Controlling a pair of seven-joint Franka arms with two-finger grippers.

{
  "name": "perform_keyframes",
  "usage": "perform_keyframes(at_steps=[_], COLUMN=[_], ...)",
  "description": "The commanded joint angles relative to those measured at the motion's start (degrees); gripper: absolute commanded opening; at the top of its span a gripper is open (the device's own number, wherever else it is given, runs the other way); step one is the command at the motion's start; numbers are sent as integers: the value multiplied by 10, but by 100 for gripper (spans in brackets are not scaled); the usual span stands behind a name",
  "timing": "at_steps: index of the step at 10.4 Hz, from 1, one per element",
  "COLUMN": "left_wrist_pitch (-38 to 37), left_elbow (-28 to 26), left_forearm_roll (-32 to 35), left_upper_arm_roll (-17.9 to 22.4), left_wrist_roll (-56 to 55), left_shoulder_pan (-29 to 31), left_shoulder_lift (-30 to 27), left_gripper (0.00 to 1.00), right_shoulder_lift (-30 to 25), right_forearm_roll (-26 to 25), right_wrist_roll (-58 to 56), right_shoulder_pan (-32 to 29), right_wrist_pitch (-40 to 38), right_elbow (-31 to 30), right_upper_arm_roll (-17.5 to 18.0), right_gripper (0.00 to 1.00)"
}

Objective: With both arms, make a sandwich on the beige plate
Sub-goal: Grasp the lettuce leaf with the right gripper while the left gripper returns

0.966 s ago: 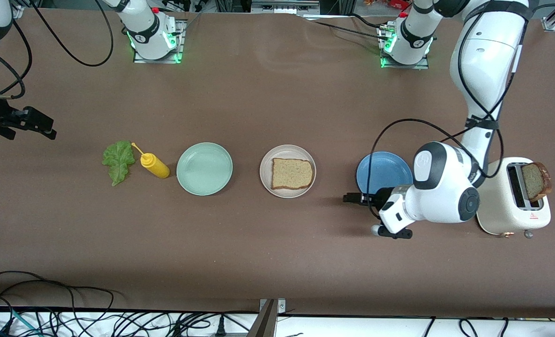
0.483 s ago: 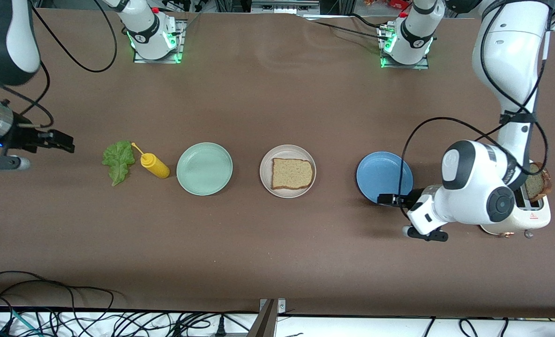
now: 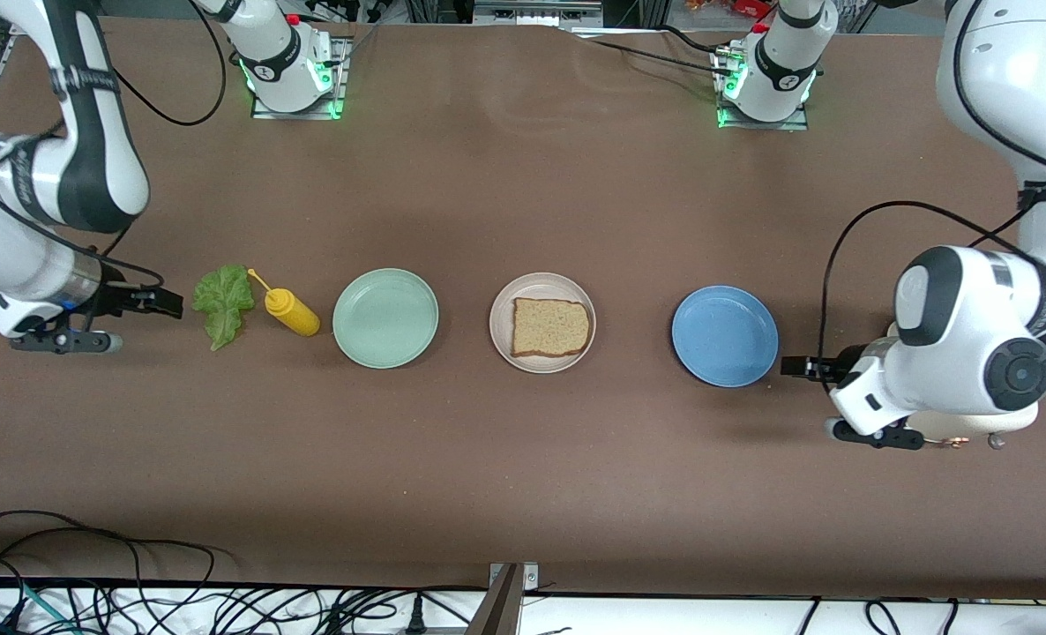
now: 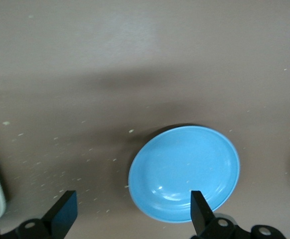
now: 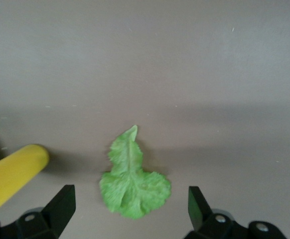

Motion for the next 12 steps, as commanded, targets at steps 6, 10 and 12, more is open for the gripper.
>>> perform_keyframes(at_steps=[6, 10, 12], left_wrist_pitch=[-72, -102, -112], left_elbow=[-9, -9, -8], left_forearm_roll=[64, 64, 63], left_upper_arm_roll=[-2, 1, 2], left_wrist_roll=[8, 5, 4], left_shoulder_pan=[17, 24, 26], left_shoulder_lift=[-87, -143, -153], left_gripper=[100, 100, 100], right_shoulder_lift=[76, 84, 97], right_forearm_roll=[3, 5, 5], right_wrist_roll=[1, 1, 1], right_shoulder_pan=[-10, -10, -10], right_wrist_pitch=[57, 85, 88], right_elbow=[-57, -87, -88], right_upper_arm_roll=[4, 6, 6], right_gripper=[100, 96, 51])
